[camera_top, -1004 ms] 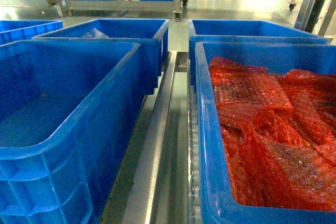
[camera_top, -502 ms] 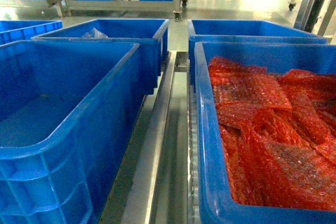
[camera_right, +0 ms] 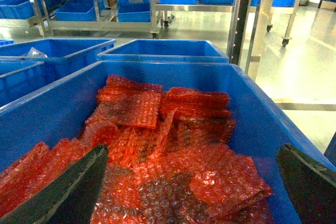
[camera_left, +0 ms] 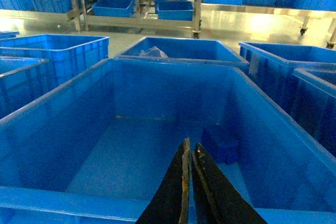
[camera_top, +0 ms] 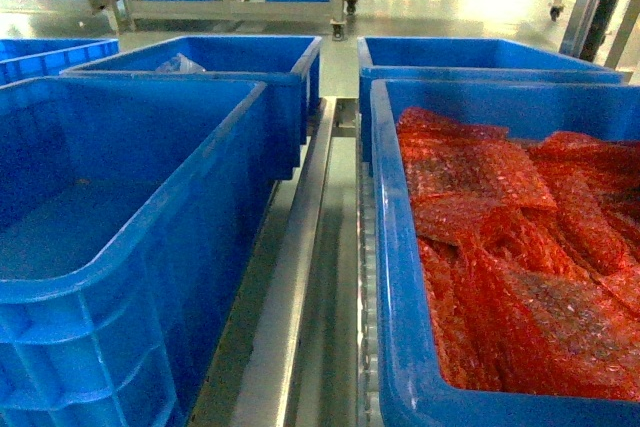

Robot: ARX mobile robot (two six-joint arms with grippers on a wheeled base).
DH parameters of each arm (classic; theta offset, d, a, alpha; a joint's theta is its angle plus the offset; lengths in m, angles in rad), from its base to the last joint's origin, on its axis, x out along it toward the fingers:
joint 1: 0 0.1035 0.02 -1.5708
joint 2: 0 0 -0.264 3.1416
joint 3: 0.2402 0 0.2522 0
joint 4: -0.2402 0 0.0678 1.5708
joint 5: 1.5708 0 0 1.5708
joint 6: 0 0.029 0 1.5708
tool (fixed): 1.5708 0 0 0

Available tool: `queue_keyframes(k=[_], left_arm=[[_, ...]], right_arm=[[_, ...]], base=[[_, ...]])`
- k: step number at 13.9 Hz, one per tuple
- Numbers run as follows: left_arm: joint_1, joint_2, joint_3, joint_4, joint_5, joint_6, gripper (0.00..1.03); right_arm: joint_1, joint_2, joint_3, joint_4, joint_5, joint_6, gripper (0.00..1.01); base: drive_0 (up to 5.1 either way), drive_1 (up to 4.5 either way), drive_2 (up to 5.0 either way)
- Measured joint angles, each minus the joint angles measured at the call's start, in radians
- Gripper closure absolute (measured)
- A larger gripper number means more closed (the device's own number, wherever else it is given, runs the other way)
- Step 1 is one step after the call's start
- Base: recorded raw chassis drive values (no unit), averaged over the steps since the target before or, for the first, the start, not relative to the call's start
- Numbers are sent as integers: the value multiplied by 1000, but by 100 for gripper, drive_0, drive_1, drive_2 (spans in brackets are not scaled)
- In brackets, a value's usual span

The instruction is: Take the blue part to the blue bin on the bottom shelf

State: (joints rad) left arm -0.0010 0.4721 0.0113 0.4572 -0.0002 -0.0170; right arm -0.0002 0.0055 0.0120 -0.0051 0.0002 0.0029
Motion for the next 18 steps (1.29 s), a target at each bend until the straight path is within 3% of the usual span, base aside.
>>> queue_keyframes(k=[9,11,13,14,18], left_arm=[[0,-291,0,-277,0,0,101],[0,-452,0,-472,-2,0,101],[0,-461,1,-464,0,2,101],[0,-461,1,-462,0,2,90],[0,-461,1,-462,0,2,26]], right_arm=[[0,0,0,0,0,0,3],[0,0,0,0,0,0,3],[0,0,0,1,0,0,3],[0,0,0,0,0,0,3],[0,0,0,1,0,0,3]], base=[[0,0,0],[0,0,0],[0,0,0],[0,0,0],[0,0,0]])
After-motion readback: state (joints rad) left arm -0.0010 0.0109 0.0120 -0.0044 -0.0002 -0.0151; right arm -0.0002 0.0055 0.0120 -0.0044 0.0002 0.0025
